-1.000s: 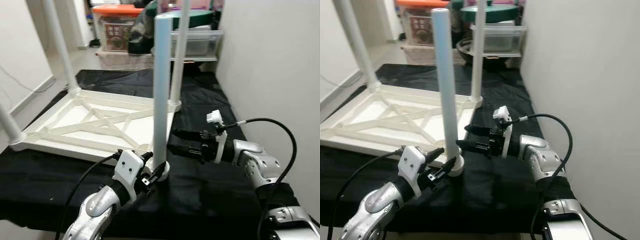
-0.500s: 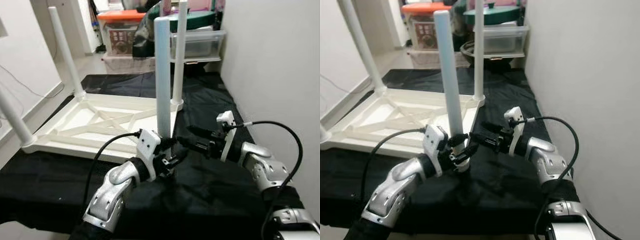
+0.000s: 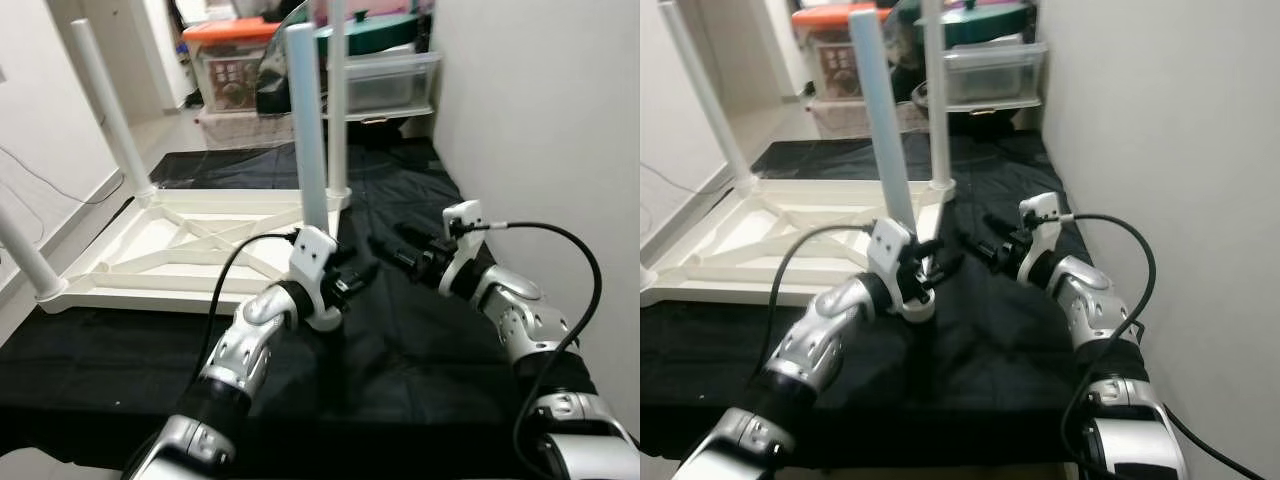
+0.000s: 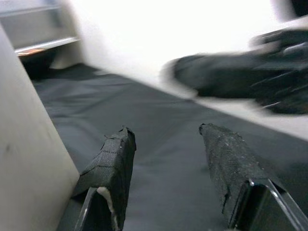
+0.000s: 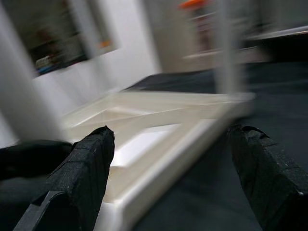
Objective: Building children table
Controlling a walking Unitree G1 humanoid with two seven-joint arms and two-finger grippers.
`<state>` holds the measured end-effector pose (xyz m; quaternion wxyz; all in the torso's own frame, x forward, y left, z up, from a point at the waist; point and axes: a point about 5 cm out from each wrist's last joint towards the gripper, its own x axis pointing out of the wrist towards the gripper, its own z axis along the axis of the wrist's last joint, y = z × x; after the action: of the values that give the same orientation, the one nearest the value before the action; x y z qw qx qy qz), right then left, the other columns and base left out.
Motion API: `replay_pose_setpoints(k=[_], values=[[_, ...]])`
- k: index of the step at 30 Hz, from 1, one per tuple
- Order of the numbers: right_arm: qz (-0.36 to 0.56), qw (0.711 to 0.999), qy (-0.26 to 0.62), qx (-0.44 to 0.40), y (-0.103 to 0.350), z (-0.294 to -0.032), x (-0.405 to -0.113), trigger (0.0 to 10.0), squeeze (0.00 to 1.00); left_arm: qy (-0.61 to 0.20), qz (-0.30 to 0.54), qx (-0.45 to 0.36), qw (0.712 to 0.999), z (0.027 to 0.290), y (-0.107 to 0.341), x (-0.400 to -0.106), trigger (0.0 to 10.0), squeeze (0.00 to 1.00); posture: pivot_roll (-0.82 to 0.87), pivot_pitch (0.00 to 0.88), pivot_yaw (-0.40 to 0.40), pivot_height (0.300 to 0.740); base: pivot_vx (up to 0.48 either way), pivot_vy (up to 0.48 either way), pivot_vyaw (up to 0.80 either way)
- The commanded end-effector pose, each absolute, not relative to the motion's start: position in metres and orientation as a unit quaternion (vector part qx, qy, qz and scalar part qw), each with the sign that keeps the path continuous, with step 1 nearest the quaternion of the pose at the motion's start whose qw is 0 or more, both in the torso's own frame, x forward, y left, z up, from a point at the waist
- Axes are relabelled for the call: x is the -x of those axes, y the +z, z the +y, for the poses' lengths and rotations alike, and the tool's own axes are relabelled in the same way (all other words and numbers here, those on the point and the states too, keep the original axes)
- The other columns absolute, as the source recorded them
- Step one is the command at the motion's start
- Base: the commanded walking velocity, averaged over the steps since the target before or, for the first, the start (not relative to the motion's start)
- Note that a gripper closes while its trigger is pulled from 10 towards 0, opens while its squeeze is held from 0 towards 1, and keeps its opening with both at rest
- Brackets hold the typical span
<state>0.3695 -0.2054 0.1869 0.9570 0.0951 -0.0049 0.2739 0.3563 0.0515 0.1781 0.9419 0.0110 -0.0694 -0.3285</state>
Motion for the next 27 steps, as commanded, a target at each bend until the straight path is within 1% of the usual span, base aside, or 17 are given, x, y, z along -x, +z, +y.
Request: replay_pose_setpoints(k=[1, 4, 6, 8, 10, 11, 12, 15, 16, 17, 20, 21, 23, 25, 26, 27], values=[[-0.004, 0.964, 0.246, -0.096, 0.185, -0.211, -0.371, 10.0, 0.0, -0.244, -0.067, -0.022, 0.967, 0.08, 0.174, -0.367, 10.0, 0.0, -0.1, 0.0, 0.083, 0.74, 0.0, 0.0, 0.0], [0.001, 0.967, 0.237, -0.093, 0.183, -0.214, -0.371, 10.0, 0.0, -0.195, -0.08, -0.066, 0.975, 0.084, 0.175, -0.368, 10.0, 0.0, -0.1, 0.0, 0.08, 0.74, 0.0, 0.0, 0.0], [0.001, 0.968, 0.233, -0.094, 0.182, -0.211, -0.373, 10.0, 0.0, -0.157, -0.088, -0.082, 0.98, 0.086, 0.171, -0.364, 10.0, 0.0, -0.09, 0.0, 0.071, 0.74, 0.0, 0.0, 0.0], [0.0, 0.968, 0.232, -0.094, 0.182, -0.211, -0.373, 10.0, 0.0, -0.148, -0.09, -0.084, 0.981, 0.087, 0.17, -0.363, 10.0, 0.0, -0.09, 0.0, 0.071, 0.74, 0.0, 0.0, 0.0], [-0.005, 0.969, 0.229, -0.096, 0.183, -0.206, -0.377, 10.0, 0.0, -0.144, -0.09, -0.088, 0.982, 0.082, 0.16, -0.354, 10.0, 0.0, -0.08, 0.0, 0.065, 0.74, 0.0, 0.0, 0.0], [-0.005, 0.969, 0.229, -0.096, 0.183, -0.206, -0.377, 10.0, 0.0, -0.144, -0.09, -0.088, 0.982, 0.082, 0.16, -0.354, 10.0, 0.0, -0.08, 0.0, 0.065, 0.74, 0.0, 0.0, 0.0], [-0.007, 0.97, 0.223, -0.1, 0.185, -0.201, -0.381, 10.0, 0.0, -0.149, -0.081, -0.088, 0.982, 0.076, 0.148, -0.343, 10.0, 0.0, -0.07, 0.0, 0.057, 0.74, 0.0, 0.0, 0.0], [-0.008, 0.97, 0.219, -0.101, 0.185, -0.198, -0.382, 10.0, 0.0, -0.152, -0.074, -0.088, 0.982, 0.073, 0.143, -0.337, 10.0, 0.0, -0.07, 0.0, 0.057, 0.74, 0.0, 0.0, 0.0], [-0.006, 0.969, 0.226, -0.099, 0.186, -0.193, -0.384, 10.0, 0.0, -0.18, -0.067, -0.076, 0.979, 0.067, 0.138, -0.323, 10.0, 0.0, -0.06, 0.0, 0.052, 0.74, 0.0, 0.0, 0.0], [-0.006, 0.969, 0.226, -0.099, 0.186, -0.193, -0.384, 10.0, 0.0, -0.18, -0.067, -0.076, 0.979, 0.067, 0.138, -0.323, 10.0, 0.0, -0.06, 0.0, 0.052, 0.74, 0.0, 0.0, 0.0], [-0.011, 0.962, 0.26, -0.079, 0.188, -0.177, -0.383, 10.0, 0.0, -0.242, -0.058, -0.063, 0.966, 0.057, 0.133, -0.29, 10.0, 0.0, -0.06, 0.0, 0.052, 0.74, 0.0, 0.0, 0.0], [-0.011, 0.962, 0.26, -0.079, 0.188, -0.177, -0.383, 10.0, 0.0, -0.242, -0.058, -0.063, 0.966, 0.057, 0.133, -0.29, 10.0, 0.0, -0.06, 0.0, 0.052, 0.74, 0.0, 0.0, 0.0], [0.001, 0.96, 0.27, -0.071, 0.178, -0.168, -0.381, 10.0, 0.0, -0.182, -0.062, -0.079, 0.978, 0.083, 0.131, -0.273, 10.0, 0.0, -0.04, 0.0, 0.036, 0.74, 0.0, 0.0, 0.0], [0.017, 0.961, 0.269, -0.062, 0.166, -0.157, -0.38, 10.0, 0.0, -0.097, -0.062, -0.08, 0.99, 0.116, 0.127, -0.257, 10.0, 0.0, -0.03, 0.0, 0.024, 0.74, 0.0, 0.0, 0.0], [0.017, 0.961, 0.269, -0.062, 0.166, -0.157, -0.38, 10.0, 0.0, -0.097, -0.062, -0.08, 0.99, 0.116, 0.127, -0.257, 10.0, 0.0, -0.03, 0.0, 0.024, 0.74, 0.0, 0.0, 0.0], [0.018, 0.962, 0.265, -0.057, 0.163, -0.155, -0.38, 10.0, 0.0, -0.076, -0.061, -0.077, 0.992, 0.124, 0.126, -0.252, 10.0, 0.0, -0.03, 0.0, 0.024, 0.74, 0.0, 0.0, 0.0]])
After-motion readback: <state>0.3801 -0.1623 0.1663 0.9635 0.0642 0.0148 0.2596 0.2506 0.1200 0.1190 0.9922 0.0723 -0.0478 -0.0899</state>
